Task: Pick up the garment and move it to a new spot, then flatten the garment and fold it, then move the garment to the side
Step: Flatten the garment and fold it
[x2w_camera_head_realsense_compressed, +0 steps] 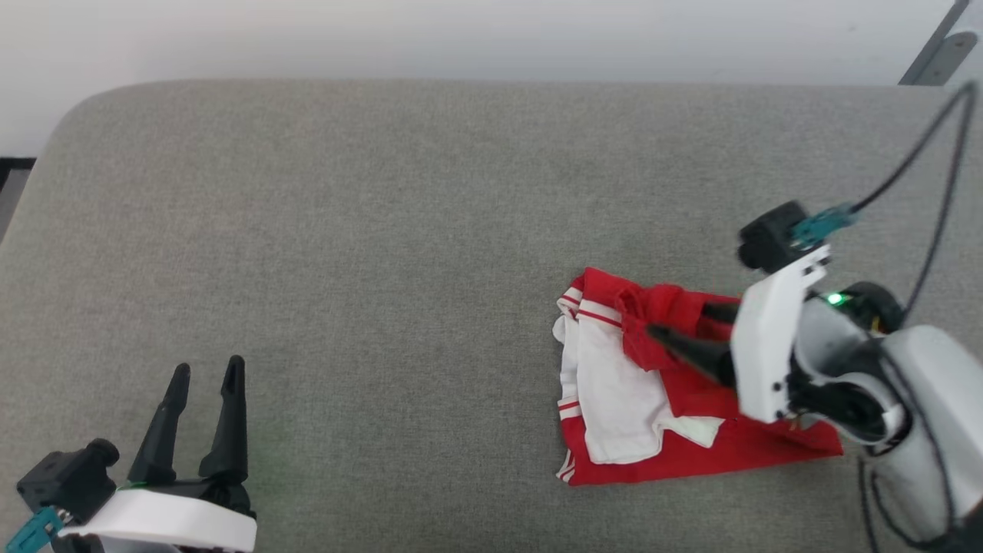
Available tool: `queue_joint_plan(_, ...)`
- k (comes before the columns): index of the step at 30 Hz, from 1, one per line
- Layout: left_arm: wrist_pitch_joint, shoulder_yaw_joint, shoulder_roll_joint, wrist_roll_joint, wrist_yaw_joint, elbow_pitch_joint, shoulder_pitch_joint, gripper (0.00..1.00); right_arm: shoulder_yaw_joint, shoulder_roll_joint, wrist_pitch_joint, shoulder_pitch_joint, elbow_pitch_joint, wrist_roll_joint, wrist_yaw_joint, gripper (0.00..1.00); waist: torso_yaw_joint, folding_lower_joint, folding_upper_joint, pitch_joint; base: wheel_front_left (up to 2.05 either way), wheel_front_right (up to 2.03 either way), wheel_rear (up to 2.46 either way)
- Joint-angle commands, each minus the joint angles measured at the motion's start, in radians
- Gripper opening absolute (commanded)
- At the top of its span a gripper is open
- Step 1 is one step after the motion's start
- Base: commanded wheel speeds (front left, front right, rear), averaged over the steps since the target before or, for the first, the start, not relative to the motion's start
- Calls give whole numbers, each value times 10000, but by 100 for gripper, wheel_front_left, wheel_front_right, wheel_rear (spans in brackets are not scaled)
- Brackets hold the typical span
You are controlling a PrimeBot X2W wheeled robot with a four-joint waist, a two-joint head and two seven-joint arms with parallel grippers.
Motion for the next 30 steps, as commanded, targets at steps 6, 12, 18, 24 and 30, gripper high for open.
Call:
queue_joint_plan(6,-50,145,135,-130,-28,7,392,100,-777,-628,-1093,514,-474,40,-2,100,-383,0,0,-461,0,0,0)
queue_joint_plan(12,-50,214,291,-115,-28,-28,630,100,-1698,-861,-2772,1385,-634,-272,-2,100,-769,0,0,-856,0,0,0)
queue_joint_plan(18,-50,317,376,-16,-28,-44,864,100,-2067,-1030,-4399,2057,-501,-736,-4,100,-1111,0,0,-1133,0,0,0)
queue_joint_plan(24,-50,450,357,94,-28,-70,1083,100,-2322,-1000,-6667,2698,28,-1380,-4,100,-1444,0,0,-1410,0,0,0)
queue_joint_plan(30,-50,728,207,388,-28,-99,1243,100,-2251,-899,-8679,2880,838,-2293,-4,100,-1683,0,0,-1551,0,0,0)
